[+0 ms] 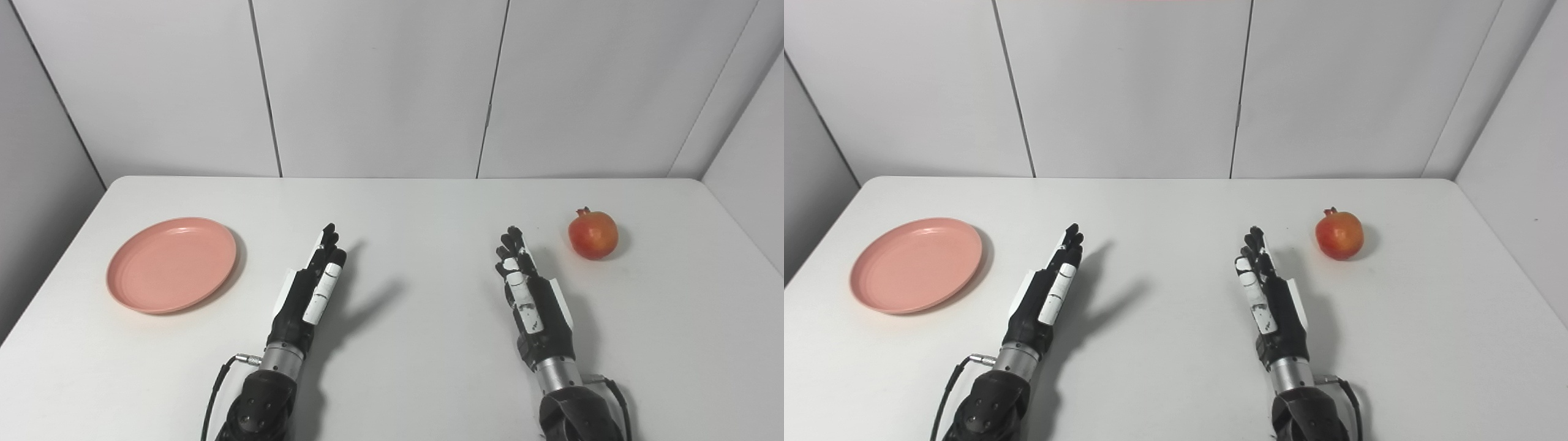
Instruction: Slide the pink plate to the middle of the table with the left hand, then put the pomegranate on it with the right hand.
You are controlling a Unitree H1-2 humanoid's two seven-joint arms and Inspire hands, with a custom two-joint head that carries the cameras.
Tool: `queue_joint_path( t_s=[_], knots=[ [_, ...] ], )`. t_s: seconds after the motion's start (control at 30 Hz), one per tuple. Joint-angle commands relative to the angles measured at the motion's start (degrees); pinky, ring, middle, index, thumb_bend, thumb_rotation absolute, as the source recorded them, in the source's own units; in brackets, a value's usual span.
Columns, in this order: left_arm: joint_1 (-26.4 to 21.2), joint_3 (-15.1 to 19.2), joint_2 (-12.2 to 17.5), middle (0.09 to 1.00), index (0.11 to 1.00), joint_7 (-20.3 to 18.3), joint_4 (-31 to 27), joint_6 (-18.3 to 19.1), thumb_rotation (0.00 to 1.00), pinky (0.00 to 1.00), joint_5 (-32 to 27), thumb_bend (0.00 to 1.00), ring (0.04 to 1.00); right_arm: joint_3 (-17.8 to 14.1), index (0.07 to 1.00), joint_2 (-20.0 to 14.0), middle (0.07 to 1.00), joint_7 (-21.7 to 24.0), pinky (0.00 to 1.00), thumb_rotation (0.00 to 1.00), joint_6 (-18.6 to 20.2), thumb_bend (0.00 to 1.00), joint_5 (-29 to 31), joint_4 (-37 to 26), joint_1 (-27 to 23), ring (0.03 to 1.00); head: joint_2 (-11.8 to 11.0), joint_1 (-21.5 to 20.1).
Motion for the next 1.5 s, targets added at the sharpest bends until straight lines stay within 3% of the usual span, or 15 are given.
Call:
queue_joint_path(
  t_s=[0.0, 0.3, 1.3, 1.43, 1.47],
  knots=[
    [-1.5, 0.3, -0.5, 1.0, 1.0, 0.0, -0.8, -2.4, 1.0, 1.0, -1.1, 0.71, 1.0, 0.1, 1.0, 0.1, 1.0, 0.7, 1.0, 0.85, -1.2, 0.66, 0.2, -1.4, -1.0, 1.0, 0.0, 0.0],
    [-1.8, 0.6, -1.0, 1.0, 1.0, 0.2, 0.3, -4.1, 1.0, 1.0, -2.9, 0.7, 1.0, 0.0, 1.0, 0.1, 1.0, 0.9, 1.0, 0.85, -1.3, 0.68, 0.4, -1.5, -0.9, 1.0, 0.2, 0.0],
    [-1.7, 0.2, -0.6, 1.0, 1.0, 0.1, -0.1, -2.8, 1.0, 1.0, -2.7, 0.7, 1.0, -0.2, 1.0, 0.3, 1.0, 0.2, 1.0, 0.86, -1.2, 0.67, -0.8, -1.5, -1.1, 1.0, -0.1, 0.2],
    [-1.5, -0.2, -1.0, 1.0, 1.0, 0.6, 0.5, -3.4, 1.0, 1.0, -1.8, 0.7, 1.0, -0.4, 1.0, -0.4, 1.0, 1.4, 1.0, 0.86, -1.4, 0.65, 0.5, -1.3, -0.9, 1.0, -1.6, 4.9],
    [-1.4, -0.5, -1.3, 1.0, 1.0, 1.0, 0.4, -2.7, 1.0, 1.0, -1.2, 0.72, 1.0, -0.5, 1.0, -0.8, 1.0, 2.0, 1.0, 0.86, -1.2, 0.65, 1.3, -1.3, -0.7, 1.0, -2.5, 8.0]
  ],
)
